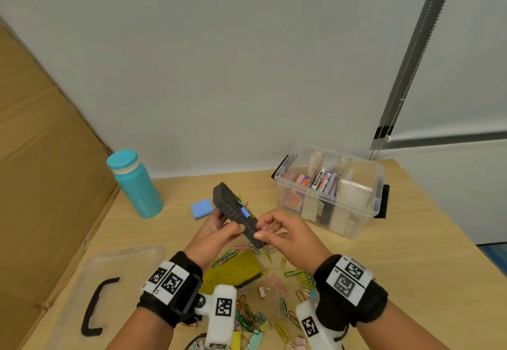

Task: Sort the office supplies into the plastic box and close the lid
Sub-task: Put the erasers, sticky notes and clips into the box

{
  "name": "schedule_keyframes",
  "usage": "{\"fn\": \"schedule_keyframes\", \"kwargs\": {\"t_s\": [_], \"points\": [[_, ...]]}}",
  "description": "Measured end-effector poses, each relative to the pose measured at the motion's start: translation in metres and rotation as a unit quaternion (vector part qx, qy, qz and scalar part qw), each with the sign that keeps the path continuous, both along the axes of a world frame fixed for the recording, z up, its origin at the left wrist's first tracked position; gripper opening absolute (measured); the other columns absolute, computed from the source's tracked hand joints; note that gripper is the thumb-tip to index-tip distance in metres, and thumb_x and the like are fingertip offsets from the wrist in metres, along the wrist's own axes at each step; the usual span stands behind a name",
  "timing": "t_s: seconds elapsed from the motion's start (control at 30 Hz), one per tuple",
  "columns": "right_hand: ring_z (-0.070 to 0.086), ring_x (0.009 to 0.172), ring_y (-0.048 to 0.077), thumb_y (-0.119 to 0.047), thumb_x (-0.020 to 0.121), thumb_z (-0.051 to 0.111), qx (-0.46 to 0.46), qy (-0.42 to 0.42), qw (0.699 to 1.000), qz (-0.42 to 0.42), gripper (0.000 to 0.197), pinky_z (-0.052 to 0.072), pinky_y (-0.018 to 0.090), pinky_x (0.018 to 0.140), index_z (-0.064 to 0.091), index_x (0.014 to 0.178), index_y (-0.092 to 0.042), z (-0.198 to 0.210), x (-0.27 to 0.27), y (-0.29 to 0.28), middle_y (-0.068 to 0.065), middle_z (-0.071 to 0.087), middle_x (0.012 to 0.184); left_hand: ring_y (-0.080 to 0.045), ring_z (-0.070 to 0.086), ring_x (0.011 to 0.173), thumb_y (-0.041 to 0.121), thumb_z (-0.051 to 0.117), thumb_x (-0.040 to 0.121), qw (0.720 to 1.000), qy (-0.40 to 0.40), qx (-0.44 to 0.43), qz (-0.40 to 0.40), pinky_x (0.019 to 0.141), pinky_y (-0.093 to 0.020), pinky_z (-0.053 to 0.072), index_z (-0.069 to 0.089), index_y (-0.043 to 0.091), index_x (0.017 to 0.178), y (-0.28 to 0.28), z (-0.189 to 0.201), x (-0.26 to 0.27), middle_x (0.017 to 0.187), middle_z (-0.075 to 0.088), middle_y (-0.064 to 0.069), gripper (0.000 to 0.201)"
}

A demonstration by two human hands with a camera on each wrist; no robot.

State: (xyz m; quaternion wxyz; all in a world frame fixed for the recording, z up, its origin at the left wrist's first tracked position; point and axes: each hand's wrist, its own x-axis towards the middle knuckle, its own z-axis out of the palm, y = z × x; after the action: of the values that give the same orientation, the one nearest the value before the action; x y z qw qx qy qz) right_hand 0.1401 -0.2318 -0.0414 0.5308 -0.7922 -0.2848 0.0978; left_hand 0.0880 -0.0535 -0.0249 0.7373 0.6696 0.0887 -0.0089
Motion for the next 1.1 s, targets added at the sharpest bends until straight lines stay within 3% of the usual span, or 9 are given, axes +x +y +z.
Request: {"fn": "schedule_keyframes", "kwargs": {"t_s": [0.1, 0.17, 0.23, 0.37, 0.47, 0.6, 0.73, 0.97, 1.1], "points": [[0.055, 0.073, 0.001, -0.020, 0.085, 0.068, -0.014, 0.007, 1.000, 0.014, 0.004, 0.052, 0.023, 0.072, 0.065, 0.082, -0.020, -0.007, 0.000, -0.005, -0.012, 0.059, 0.076, -0.009, 0.066, 0.096, -0.002, 0.058, 0.085, 1.000, 0.011, 0.016, 0.000, 0.085, -0.021, 0.055, 0.052, 0.020, 0.110, 0.001, 0.000, -0.001, 0.117, 0.061, -0.004, 0.034], [0.054, 0.071, 0.002, -0.020, 0.086, 0.066, -0.064, -0.015, 0.998, 0.023, 0.006, 0.049, 0.017, 0.069, 0.063, 0.081, -0.023, -0.015, 0.001, -0.012, -0.013, 0.058, 0.076, -0.012, 0.065, 0.099, -0.005, 0.049, 0.090, 1.000, 0.023, 0.004, 0.014, 0.087, -0.024, 0.054, 0.052, 0.018, 0.110, 0.004, 0.001, -0.002, 0.118, 0.061, -0.008, 0.031], [0.055, 0.075, 0.002, -0.018, 0.088, 0.061, -0.164, -0.037, 0.985, 0.035, 0.006, 0.047, 0.015, 0.069, 0.064, 0.085, -0.022, -0.025, 0.002, -0.022, -0.009, 0.062, 0.083, -0.018, 0.062, 0.103, -0.002, 0.050, 0.090, 0.999, 0.032, -0.028, 0.033, 0.092, -0.030, 0.051, 0.053, 0.018, 0.112, 0.008, 0.000, -0.003, 0.116, 0.062, -0.010, 0.030], [0.062, 0.089, 0.012, -0.019, 0.090, 0.052, -0.323, -0.065, 0.943, 0.051, 0.016, 0.051, 0.026, 0.080, 0.066, 0.096, -0.023, -0.035, 0.002, -0.033, -0.004, 0.067, 0.100, -0.021, 0.062, 0.101, 0.005, 0.055, 0.086, 0.996, 0.048, -0.060, 0.054, 0.095, -0.037, 0.048, 0.055, 0.019, 0.115, 0.010, -0.003, -0.007, 0.108, 0.066, -0.007, 0.033], [0.060, 0.088, 0.009, -0.025, 0.093, 0.051, -0.245, -0.160, 0.956, 0.004, 0.013, 0.052, 0.029, 0.077, 0.062, 0.101, -0.026, -0.019, -0.001, -0.024, -0.010, 0.062, 0.102, -0.023, 0.062, 0.102, 0.011, 0.044, 0.095, 0.992, 0.074, -0.086, 0.053, 0.095, -0.040, 0.047, 0.054, 0.016, 0.118, 0.005, -0.010, -0.008, 0.110, 0.064, -0.006, 0.026], [0.058, 0.084, 0.005, -0.023, 0.094, 0.052, -0.139, -0.208, 0.968, -0.024, 0.019, 0.052, 0.026, 0.074, 0.059, 0.112, -0.023, 0.000, -0.003, -0.004, -0.010, 0.057, 0.108, -0.032, 0.057, 0.112, 0.023, 0.030, 0.099, 0.981, 0.109, -0.147, 0.060, 0.099, -0.047, 0.044, 0.050, 0.004, 0.129, -0.003, -0.012, -0.006, 0.127, 0.059, -0.017, 0.040], [0.055, 0.087, 0.006, -0.032, 0.092, 0.055, -0.140, -0.167, 0.976, -0.021, 0.033, 0.053, 0.031, 0.077, 0.049, 0.124, -0.023, -0.001, -0.002, 0.016, -0.008, 0.052, 0.115, -0.022, 0.064, 0.086, 0.027, 0.026, 0.099, 0.979, 0.109, -0.168, 0.038, 0.079, -0.037, 0.051, 0.056, 0.003, 0.115, -0.010, -0.009, -0.004, 0.100, 0.067, -0.013, 0.041], [0.049, 0.069, 0.009, -0.028, 0.088, 0.059, -0.127, -0.157, 0.979, 0.003, 0.010, 0.048, 0.029, 0.068, 0.054, 0.092, -0.020, -0.009, -0.004, 0.023, -0.007, 0.048, 0.094, -0.018, 0.067, 0.070, 0.029, 0.035, 0.097, 0.986, 0.112, -0.111, 0.052, 0.068, -0.033, 0.051, 0.061, 0.004, 0.101, -0.005, -0.015, -0.006, 0.081, 0.070, -0.010, 0.036], [0.045, 0.067, 0.007, -0.022, 0.088, 0.055, -0.186, -0.153, 0.971, 0.016, 0.007, 0.040, 0.024, 0.064, 0.055, 0.089, -0.016, -0.017, -0.007, 0.011, -0.006, 0.048, 0.090, -0.027, 0.066, 0.085, 0.031, 0.031, 0.099, 0.987, 0.102, -0.105, 0.067, 0.081, -0.039, 0.053, 0.063, 0.007, 0.101, -0.004, -0.011, -0.007, 0.093, 0.071, -0.014, 0.040]]}}
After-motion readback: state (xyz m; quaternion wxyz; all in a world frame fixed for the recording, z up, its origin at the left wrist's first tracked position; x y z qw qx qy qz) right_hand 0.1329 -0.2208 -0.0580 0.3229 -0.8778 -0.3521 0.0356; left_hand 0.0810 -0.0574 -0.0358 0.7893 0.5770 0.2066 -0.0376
